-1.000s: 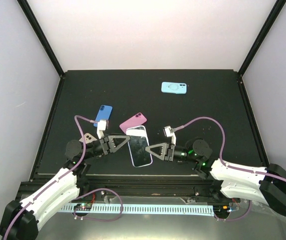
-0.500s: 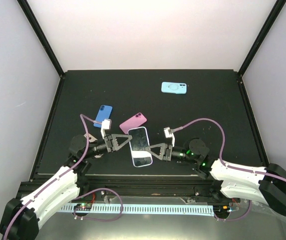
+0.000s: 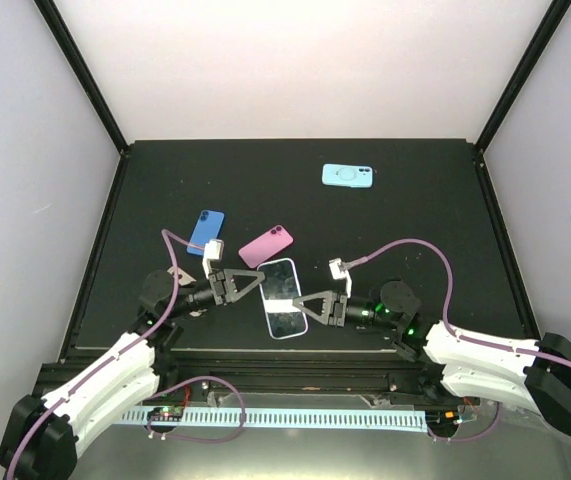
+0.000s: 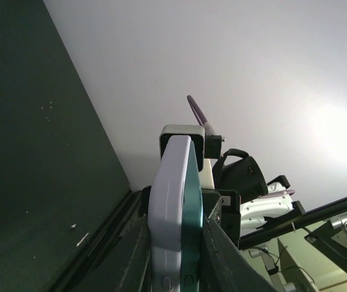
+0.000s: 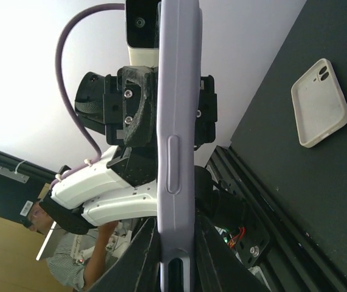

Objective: Put the phone into the phone case

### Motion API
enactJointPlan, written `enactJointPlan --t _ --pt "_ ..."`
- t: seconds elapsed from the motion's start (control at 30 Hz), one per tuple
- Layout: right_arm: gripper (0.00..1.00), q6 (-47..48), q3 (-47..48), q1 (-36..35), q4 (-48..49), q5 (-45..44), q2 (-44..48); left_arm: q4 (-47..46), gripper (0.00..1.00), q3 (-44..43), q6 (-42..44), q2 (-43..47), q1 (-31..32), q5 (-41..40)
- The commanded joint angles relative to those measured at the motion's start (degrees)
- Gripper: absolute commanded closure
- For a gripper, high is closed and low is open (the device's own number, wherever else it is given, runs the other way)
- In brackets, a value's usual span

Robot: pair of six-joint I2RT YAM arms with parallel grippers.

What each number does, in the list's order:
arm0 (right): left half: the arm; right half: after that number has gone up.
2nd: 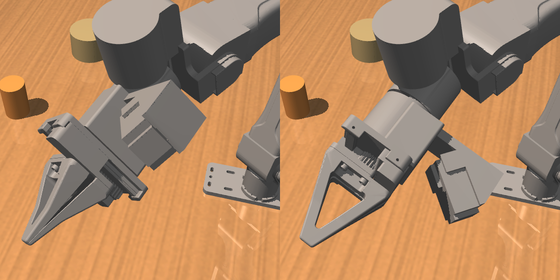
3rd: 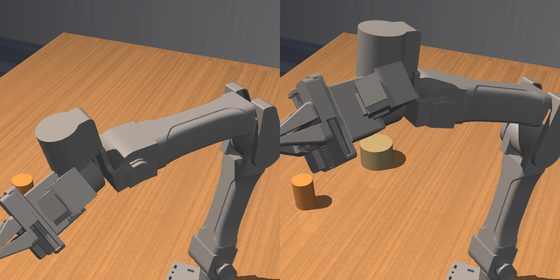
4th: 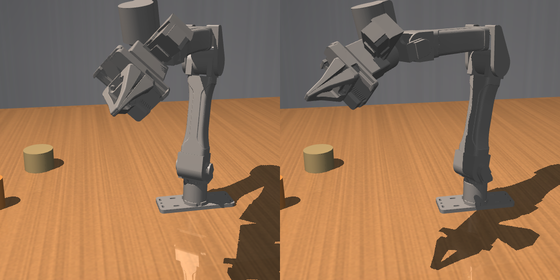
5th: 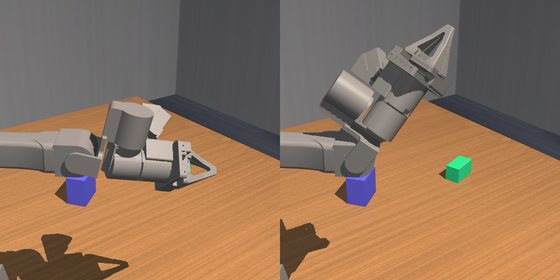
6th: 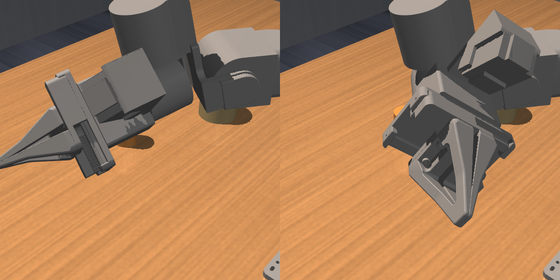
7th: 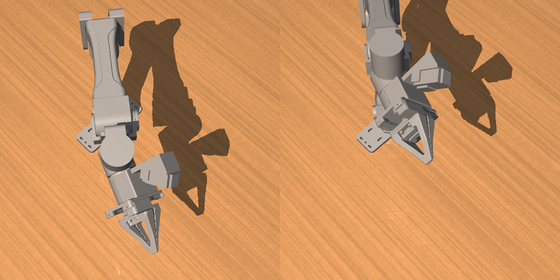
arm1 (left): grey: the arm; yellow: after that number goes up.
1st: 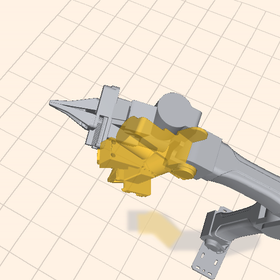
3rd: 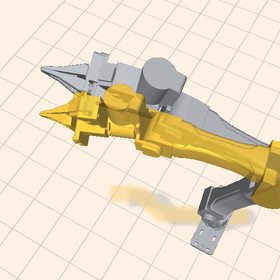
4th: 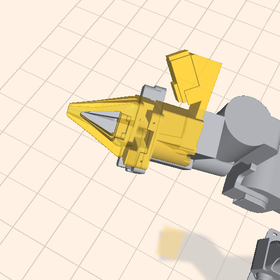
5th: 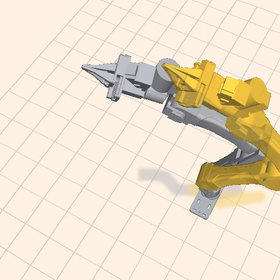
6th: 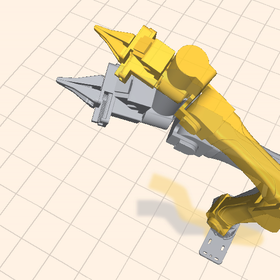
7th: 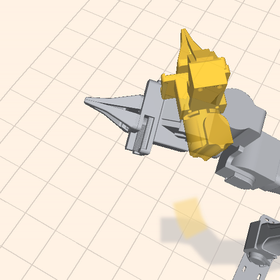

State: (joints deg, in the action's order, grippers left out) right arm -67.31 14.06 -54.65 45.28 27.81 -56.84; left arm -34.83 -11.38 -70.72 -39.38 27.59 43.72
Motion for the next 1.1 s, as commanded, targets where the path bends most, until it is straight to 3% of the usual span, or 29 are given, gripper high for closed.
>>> enactJointPlan --t 0.0,0.2,0.37,0.4,0.5,0.6,0.9,1.07 --pt "0.83 1.4 0.7 -0.3 3.9 1.3 1.3 -0.6 0.86 -0.2 0.7 0.3 -0.2 -0.2" --pt "0.74 1.7 1.0 -0.4 2.9 -0.3 0.9 2.9 0.97 -1.3 1.9 1.2 -0.2 -0.3" --pt "0.84 1.6 2.5 -0.4 4.8 -0.2 -1.3 9.7 0.98 -4.6 4.3 1.4 -0.2 0.2" --pt "0.85 1.3 2.5 -0.4 5.5 -0.1 -2.0 10.3 0.95 -5.0 4.1 1.4 -0.2 0.5" --pt "0.87 -0.2 1.7 -0.4 8.8 -0.1 -3.0 11.4 0.69 -5.8 3.7 1.6 -0.2 1.2" --pt "0.88 -1.2 0.6 -0.4 10.9 0.1 -3.2 11.2 0.59 -5.6 3.1 2.6 -0.2 1.2" --pt "0.88 -4.2 -2.0 -0.4 17.8 1.2 -2.6 -1.9 0.6 -0.5 -5.6 6.5 -0.3 -0.4" --pt "0.88 -4.8 -1.7 -0.4 19.0 2.5 -2.7 0.6 0.72 -1.3 -3.6 7.2 -0.3 -1.2"
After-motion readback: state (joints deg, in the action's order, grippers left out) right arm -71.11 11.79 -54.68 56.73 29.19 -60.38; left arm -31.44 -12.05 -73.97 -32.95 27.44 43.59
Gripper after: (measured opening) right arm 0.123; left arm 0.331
